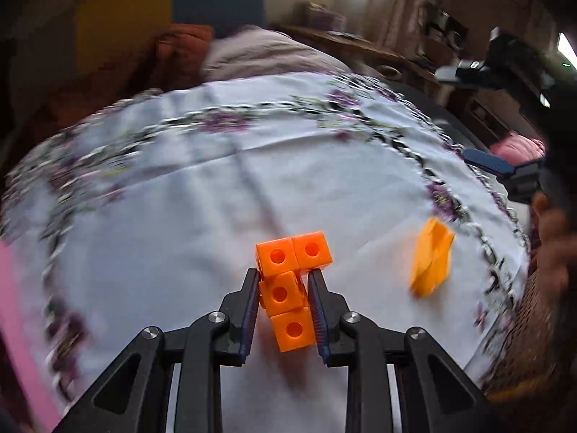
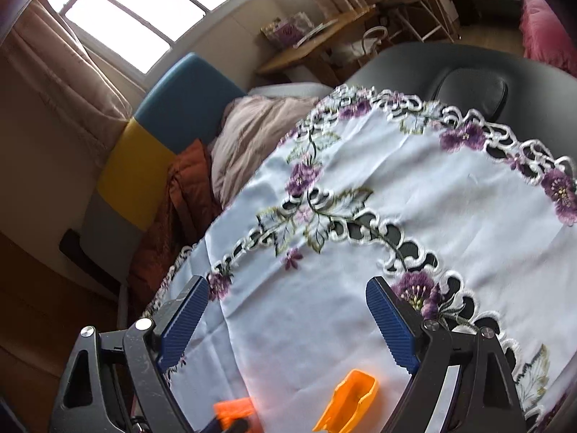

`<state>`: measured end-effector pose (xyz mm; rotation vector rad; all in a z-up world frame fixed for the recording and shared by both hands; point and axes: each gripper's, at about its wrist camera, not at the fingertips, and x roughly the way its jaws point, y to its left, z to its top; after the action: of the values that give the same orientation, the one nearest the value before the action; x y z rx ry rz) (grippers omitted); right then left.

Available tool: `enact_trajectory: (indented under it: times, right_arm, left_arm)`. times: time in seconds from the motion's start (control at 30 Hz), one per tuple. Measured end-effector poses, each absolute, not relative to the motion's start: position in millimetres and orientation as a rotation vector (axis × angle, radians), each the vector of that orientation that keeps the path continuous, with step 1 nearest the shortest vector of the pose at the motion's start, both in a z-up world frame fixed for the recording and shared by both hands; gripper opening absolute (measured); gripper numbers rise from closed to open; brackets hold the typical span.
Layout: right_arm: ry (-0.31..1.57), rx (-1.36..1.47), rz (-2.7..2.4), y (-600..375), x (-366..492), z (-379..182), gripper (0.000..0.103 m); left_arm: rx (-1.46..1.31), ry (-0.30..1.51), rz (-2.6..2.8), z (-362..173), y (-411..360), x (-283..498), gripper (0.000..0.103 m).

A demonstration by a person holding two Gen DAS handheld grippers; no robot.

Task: Organize rigid objects
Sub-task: 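Grasp the orange scoop with the right tool while the left tool lifts the cubes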

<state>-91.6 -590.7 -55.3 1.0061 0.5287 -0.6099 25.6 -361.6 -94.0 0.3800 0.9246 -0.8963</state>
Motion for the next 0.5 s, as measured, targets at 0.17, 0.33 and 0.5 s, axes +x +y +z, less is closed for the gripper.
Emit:
enact_trajectory:
  times: [0.17,0.33,0.5]
  right_arm:
    - [0.64,1.004,-0.599,-587.8,-80.3,-68.6,0.09]
    - [0.738,0.946,-0.584,-572.8,-78.2,-64.3,0.089]
    - [0.857,0.915,-0.587,-555.6,-81.8,-64.0,0.089]
  left_arm:
    - [0.292,0.953,-0.826,-109.5,-316.3,27.5,0.027]
    - [0.274,0.933,-0.836,-114.9,-310.6,27.4,0.027]
    - [0.257,0.906,-0.853,-116.8,-305.9,25.0,0.027]
